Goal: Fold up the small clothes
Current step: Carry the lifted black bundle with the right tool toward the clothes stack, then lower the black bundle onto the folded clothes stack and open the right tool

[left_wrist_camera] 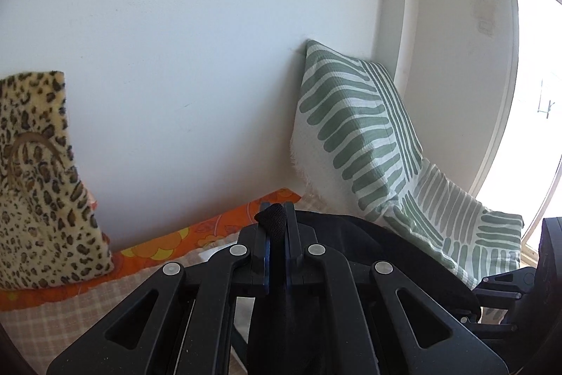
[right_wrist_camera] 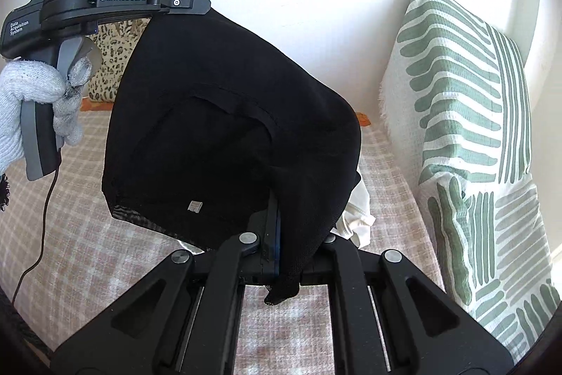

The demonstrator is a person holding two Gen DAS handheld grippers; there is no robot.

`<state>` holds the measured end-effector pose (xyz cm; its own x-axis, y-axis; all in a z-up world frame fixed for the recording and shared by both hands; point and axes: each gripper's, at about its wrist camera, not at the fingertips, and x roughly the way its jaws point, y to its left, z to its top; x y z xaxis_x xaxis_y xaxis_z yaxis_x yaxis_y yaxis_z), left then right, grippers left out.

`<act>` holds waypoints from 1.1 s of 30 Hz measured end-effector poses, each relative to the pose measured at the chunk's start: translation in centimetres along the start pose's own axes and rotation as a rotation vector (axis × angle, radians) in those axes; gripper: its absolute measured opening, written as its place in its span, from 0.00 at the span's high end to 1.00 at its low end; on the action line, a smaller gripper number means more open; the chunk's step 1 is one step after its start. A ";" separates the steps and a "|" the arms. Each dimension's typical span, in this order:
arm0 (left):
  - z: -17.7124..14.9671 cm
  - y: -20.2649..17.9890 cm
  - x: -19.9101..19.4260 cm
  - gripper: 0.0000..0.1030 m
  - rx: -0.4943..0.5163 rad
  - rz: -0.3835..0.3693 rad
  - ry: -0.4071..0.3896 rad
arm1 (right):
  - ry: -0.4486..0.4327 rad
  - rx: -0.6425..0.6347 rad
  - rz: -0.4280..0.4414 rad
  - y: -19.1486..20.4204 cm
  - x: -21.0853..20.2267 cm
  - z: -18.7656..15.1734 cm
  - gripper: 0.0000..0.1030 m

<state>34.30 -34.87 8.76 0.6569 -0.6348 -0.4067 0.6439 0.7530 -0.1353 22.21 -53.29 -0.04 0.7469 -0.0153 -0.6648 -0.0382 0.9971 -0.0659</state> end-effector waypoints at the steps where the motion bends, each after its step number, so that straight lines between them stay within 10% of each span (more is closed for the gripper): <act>1: 0.3 -0.1 0.8 0.96 0.000 0.000 -0.002 | -0.002 0.000 -0.004 -0.7 0.6 0.3 0.94; 18: -2.9 6.2 13.4 0.96 -0.067 0.176 0.150 | 0.103 0.227 0.266 -9.3 15.1 0.4 0.94; 22: -2.9 6.8 13.2 0.76 -0.068 0.214 0.158 | 0.155 0.357 0.382 -11.6 16.7 -0.3 0.90; 25: -2.5 6.8 11.9 0.60 -0.048 0.243 0.131 | 0.163 0.399 0.421 -12.5 16.3 -0.9 0.76; 33: -5.1 3.0 10.5 0.59 0.068 0.131 0.209 | 0.056 0.393 0.452 -15.3 12.8 0.8 0.38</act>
<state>41.12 -38.44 -0.50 0.6460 -0.4777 -0.5954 0.5879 0.8089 -0.0111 32.88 -68.64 -6.92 0.6773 0.4237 -0.6014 -0.0878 0.8582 0.5057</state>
